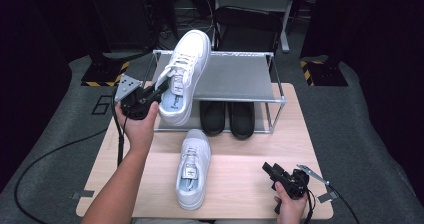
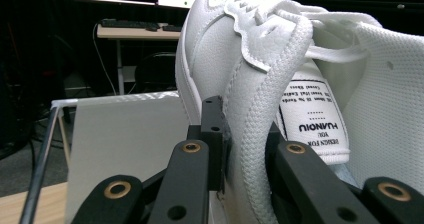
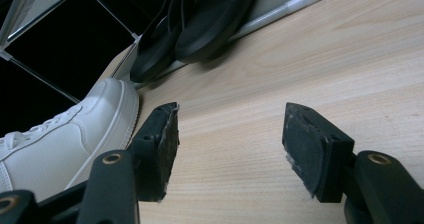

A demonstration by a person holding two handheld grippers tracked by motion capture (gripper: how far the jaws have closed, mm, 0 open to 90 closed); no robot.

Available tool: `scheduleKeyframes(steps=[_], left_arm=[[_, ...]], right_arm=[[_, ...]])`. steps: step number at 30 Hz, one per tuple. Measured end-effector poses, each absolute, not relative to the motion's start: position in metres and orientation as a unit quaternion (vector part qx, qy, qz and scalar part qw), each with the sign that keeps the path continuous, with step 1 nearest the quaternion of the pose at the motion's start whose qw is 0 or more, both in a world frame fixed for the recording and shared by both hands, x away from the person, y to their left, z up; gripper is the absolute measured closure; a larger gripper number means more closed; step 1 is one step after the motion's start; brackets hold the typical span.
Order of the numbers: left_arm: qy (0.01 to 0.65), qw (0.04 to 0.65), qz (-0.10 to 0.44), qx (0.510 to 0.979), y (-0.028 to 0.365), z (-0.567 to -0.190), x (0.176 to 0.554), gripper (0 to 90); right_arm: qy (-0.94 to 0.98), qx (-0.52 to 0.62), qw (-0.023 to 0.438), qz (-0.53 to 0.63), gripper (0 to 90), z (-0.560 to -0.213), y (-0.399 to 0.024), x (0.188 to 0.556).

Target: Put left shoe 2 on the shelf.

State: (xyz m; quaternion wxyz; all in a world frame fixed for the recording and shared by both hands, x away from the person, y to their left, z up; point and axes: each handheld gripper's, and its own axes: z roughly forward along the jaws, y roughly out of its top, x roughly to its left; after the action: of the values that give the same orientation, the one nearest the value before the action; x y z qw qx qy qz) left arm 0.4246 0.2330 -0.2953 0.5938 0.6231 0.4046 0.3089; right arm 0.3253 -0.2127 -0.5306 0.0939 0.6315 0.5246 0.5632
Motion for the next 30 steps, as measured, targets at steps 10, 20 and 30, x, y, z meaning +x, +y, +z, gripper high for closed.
scheduleKeyframes(steps=[10, 20, 30], left_arm=[[0.397, 0.600, 0.313, 0.620, 0.212, -0.282, 0.447, 81.4], [0.424, 0.582, 0.318, 0.617, 0.184, -0.282, 0.488, 81.4], [0.468, 0.562, 0.334, 0.595, 0.169, -0.292, 0.527, 81.3]], right_arm=[[0.517, 0.635, 0.098, 0.566, 39.1, -0.531, -0.218, 0.318], [0.505, 0.642, 0.100, 0.568, 39.2, -0.531, -0.224, 0.313], [0.500, 0.644, 0.100, 0.571, 39.2, -0.532, -0.228, 0.312]])
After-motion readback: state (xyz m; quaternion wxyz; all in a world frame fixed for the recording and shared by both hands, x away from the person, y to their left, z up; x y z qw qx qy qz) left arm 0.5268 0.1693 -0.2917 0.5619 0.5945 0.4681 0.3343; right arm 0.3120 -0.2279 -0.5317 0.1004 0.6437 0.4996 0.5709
